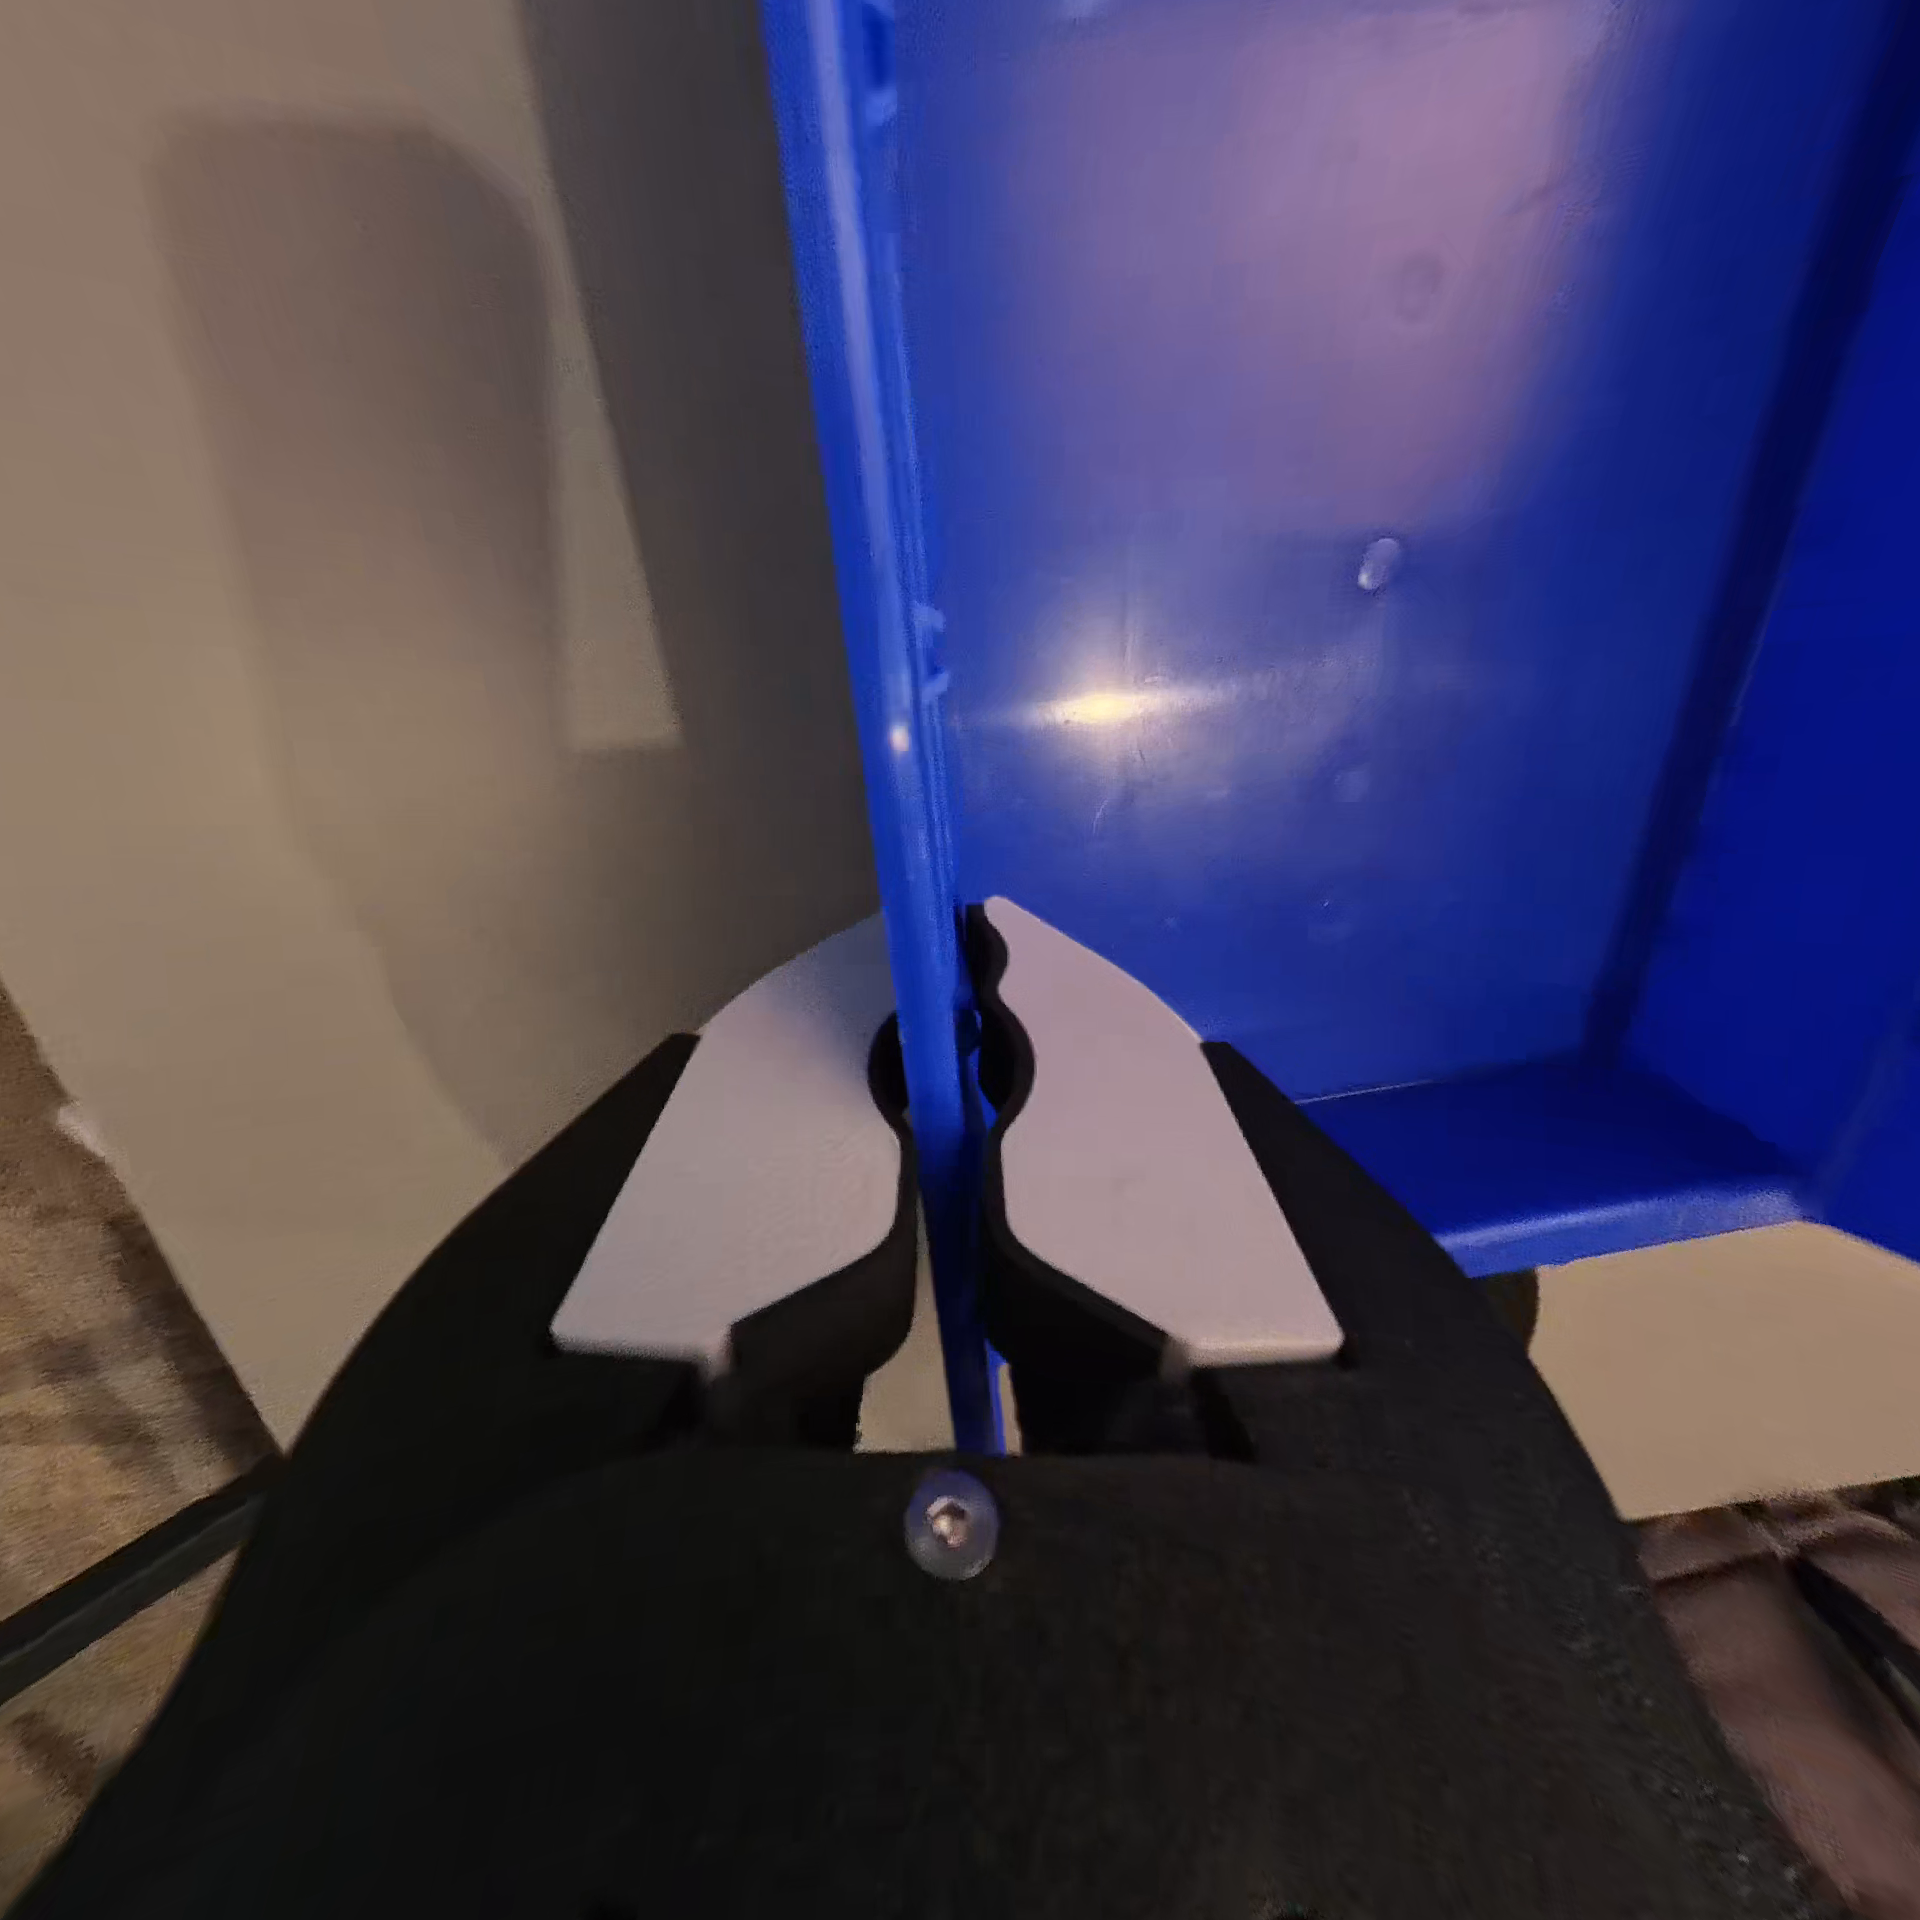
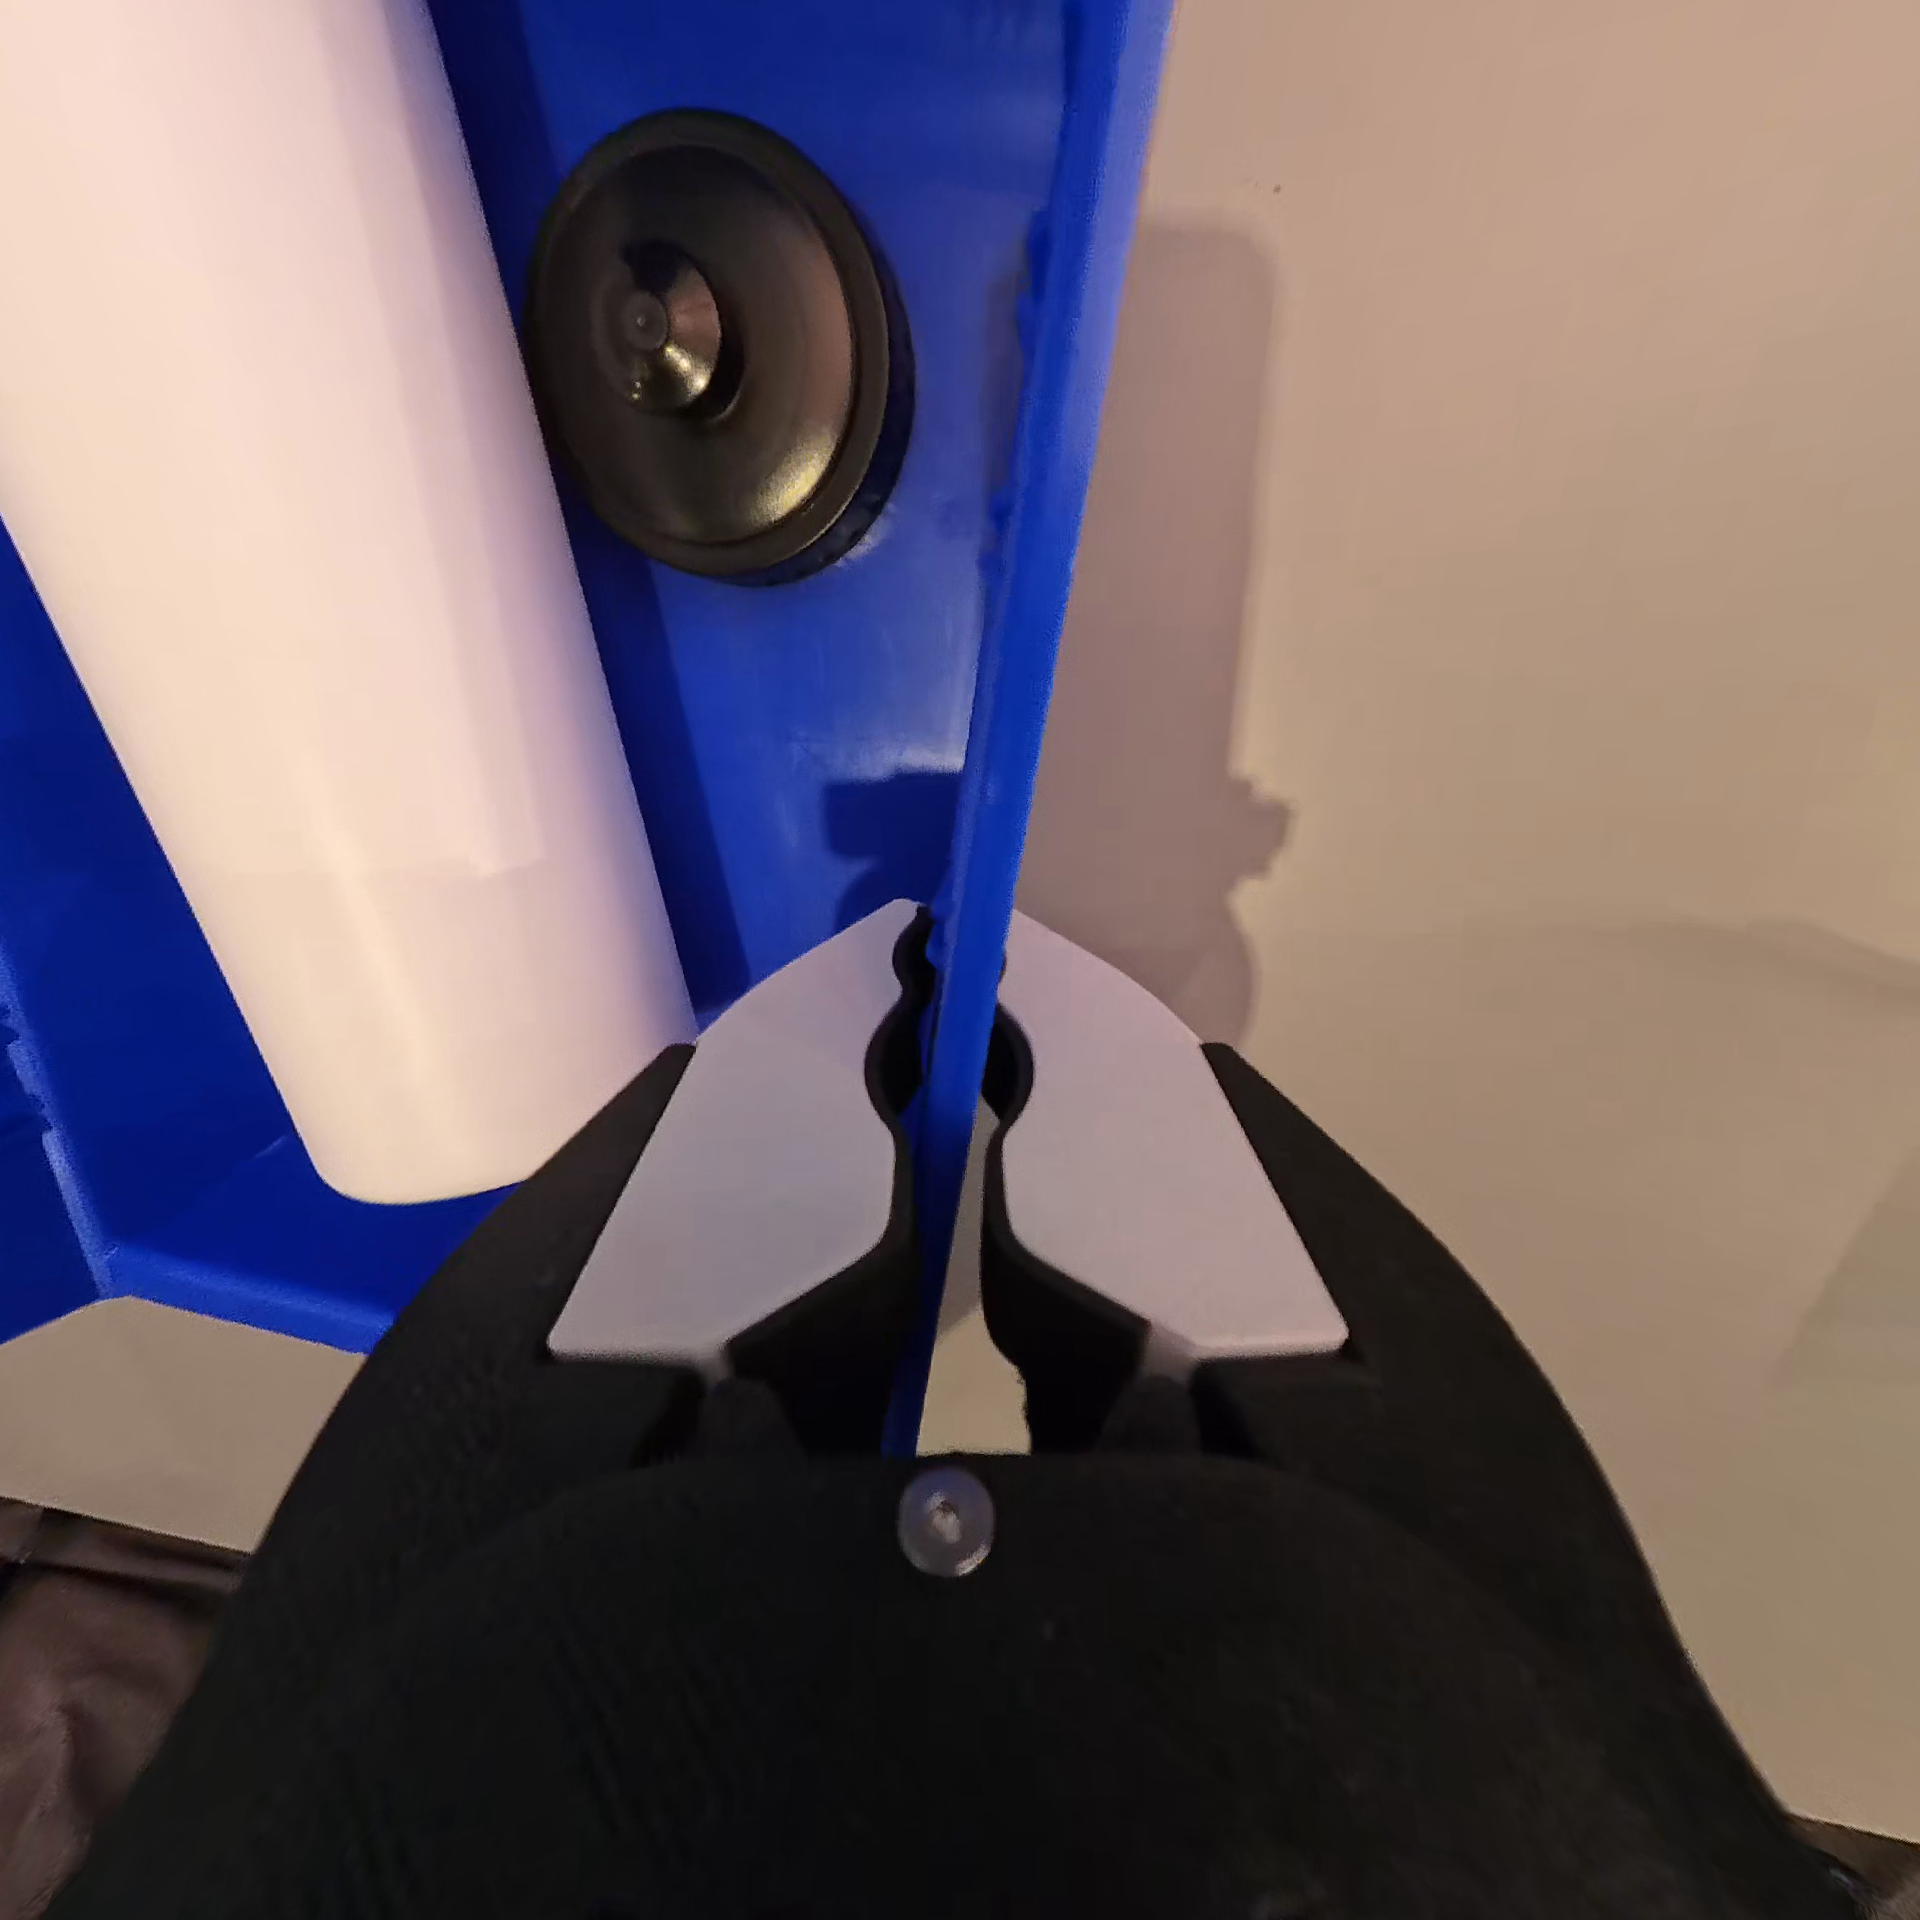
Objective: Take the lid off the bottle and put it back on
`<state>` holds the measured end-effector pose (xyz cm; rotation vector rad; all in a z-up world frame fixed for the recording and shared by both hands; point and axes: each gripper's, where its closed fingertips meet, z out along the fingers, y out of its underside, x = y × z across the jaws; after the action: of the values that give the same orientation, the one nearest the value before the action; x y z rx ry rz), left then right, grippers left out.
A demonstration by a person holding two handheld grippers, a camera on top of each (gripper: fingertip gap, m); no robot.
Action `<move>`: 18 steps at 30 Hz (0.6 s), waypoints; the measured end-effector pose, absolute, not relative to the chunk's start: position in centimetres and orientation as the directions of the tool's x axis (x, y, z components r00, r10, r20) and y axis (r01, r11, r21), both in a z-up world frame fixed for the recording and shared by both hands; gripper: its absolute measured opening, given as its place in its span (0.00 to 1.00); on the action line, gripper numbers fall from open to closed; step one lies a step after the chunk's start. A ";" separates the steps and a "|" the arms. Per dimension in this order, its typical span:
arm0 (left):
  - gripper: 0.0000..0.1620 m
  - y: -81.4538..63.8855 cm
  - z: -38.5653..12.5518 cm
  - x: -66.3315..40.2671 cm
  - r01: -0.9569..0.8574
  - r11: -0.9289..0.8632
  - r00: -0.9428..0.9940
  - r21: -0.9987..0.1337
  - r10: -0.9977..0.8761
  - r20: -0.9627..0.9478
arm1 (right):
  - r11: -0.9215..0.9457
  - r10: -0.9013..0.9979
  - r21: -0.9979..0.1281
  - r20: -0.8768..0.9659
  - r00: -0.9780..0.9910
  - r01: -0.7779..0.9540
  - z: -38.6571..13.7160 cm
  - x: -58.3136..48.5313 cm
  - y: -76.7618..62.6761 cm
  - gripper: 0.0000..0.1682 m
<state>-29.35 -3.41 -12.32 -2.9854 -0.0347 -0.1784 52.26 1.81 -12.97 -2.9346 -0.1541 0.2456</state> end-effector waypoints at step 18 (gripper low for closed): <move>0.09 -4.1 -12.3 -18.7 -0.221 -0.975 0.972 0.008 -0.219 0.083 | -0.959 0.269 -0.122 -0.105 0.957 0.256 -12.9 43.1 2.7 0.06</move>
<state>-18.70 -4.08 -12.26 -3.1365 0.3497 -0.1288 43.10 2.70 -12.86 -3.0017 -0.4034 0.1835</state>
